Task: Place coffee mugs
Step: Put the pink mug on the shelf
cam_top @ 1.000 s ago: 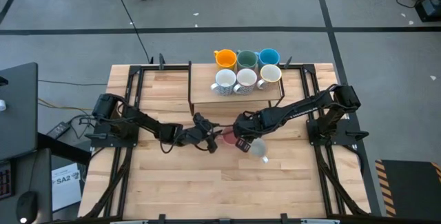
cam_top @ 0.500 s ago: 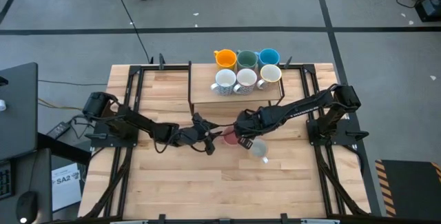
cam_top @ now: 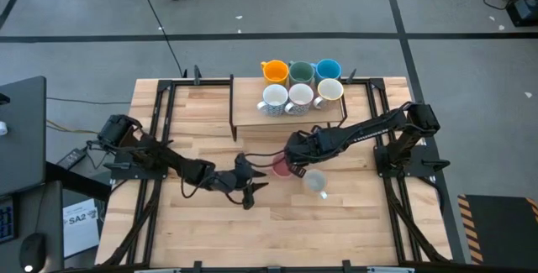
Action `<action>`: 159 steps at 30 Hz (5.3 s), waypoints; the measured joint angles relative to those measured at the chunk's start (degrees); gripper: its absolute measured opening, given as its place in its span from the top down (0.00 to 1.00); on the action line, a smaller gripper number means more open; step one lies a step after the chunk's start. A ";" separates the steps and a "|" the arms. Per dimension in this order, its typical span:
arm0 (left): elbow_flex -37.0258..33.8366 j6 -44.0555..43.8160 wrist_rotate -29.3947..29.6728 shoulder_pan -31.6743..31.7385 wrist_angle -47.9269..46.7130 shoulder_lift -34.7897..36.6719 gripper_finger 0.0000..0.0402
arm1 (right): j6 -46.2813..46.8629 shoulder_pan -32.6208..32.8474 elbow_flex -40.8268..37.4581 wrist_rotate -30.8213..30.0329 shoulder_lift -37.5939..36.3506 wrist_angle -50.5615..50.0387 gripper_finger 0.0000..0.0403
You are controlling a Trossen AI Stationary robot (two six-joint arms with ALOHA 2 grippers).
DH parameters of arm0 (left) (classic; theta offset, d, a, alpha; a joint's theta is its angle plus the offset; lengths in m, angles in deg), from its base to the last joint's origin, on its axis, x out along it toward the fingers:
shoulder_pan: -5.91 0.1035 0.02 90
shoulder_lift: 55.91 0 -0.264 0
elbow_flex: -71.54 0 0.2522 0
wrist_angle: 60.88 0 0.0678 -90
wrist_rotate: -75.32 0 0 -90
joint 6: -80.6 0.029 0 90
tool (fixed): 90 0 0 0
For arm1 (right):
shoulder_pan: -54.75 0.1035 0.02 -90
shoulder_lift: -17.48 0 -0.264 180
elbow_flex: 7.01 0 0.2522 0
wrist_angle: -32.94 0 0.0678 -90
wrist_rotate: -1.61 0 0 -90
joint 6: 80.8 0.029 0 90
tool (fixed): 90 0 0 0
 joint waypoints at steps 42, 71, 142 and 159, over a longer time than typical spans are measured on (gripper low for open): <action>-0.02 3.39 -2.46 6.77 -1.25 -4.82 0.62 | -5.66 0.24 0.00 12.83 -0.04 6.14 0.76; 3.01 12.00 -9.52 4.13 -1.67 7.13 0.62 | -6.14 1.16 -0.01 9.15 -11.75 -0.20 0.76; 39.65 31.35 -20.57 7.42 -70.41 -6.82 0.91 | -6.97 1.68 -0.02 1.66 -26.14 -4.63 0.76; 56.38 47.98 -22.37 9.12 -98.51 0.53 0.92 | -6.97 1.70 -0.04 2.10 -26.13 -4.68 0.76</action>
